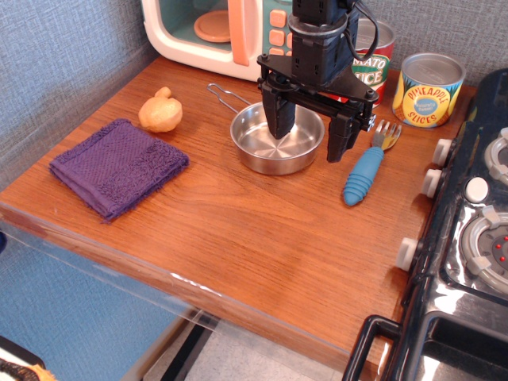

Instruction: Move the purple cloth to the lower right side of the table

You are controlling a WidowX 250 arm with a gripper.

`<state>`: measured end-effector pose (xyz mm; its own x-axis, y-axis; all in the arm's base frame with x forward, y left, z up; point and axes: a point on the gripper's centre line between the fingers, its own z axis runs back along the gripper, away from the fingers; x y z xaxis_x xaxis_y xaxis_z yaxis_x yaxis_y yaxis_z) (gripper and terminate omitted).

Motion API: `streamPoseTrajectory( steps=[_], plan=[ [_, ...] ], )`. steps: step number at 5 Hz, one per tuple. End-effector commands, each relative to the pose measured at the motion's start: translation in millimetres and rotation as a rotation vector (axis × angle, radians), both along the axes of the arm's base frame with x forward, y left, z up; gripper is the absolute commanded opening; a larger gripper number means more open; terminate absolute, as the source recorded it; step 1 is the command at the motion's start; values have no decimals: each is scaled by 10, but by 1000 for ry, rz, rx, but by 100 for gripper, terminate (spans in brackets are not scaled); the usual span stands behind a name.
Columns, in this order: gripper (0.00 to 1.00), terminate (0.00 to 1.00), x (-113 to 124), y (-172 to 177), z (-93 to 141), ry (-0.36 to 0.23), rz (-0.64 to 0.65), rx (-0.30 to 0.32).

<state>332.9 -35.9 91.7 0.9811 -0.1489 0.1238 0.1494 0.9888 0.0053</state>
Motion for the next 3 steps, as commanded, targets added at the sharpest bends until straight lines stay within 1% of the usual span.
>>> streamPoseTrajectory(
  steps=[1, 2, 3],
  plan=[
    [100, 0, 0, 0, 0, 0, 0, 0],
    [100, 0, -68, 166, 6, -9, -16, -1],
    [100, 0, -195, 493, 14, -30, -47, -48]
  ],
)
